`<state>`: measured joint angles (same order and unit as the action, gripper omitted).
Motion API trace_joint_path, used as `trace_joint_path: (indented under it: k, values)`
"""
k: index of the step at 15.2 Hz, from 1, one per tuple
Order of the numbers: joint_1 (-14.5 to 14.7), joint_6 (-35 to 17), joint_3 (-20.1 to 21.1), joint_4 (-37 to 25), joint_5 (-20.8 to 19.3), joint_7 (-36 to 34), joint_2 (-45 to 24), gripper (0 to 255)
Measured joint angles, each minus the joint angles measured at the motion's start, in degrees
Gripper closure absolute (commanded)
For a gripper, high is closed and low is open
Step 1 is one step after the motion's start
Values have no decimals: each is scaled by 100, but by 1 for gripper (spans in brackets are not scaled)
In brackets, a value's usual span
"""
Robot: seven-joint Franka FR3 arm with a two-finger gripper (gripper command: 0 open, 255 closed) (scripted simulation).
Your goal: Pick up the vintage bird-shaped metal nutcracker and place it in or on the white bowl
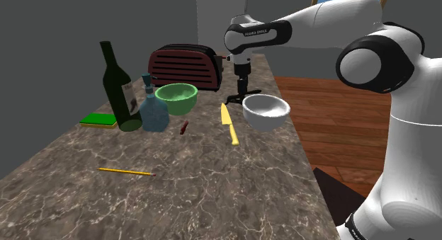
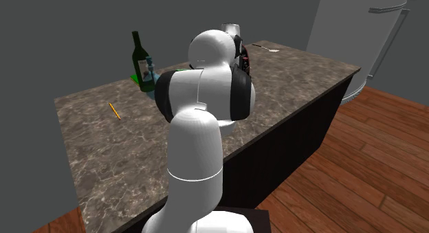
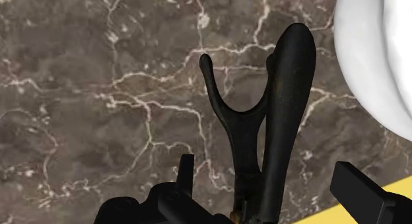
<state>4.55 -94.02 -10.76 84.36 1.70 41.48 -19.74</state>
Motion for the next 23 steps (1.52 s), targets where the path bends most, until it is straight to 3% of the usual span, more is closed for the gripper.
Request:
trace_joint_path:
  k: [10,23]
  values:
    - [0,-2,0,-1,0,0,0,255]
    - [-35,955,-10,-1035,11,11,-77,255]
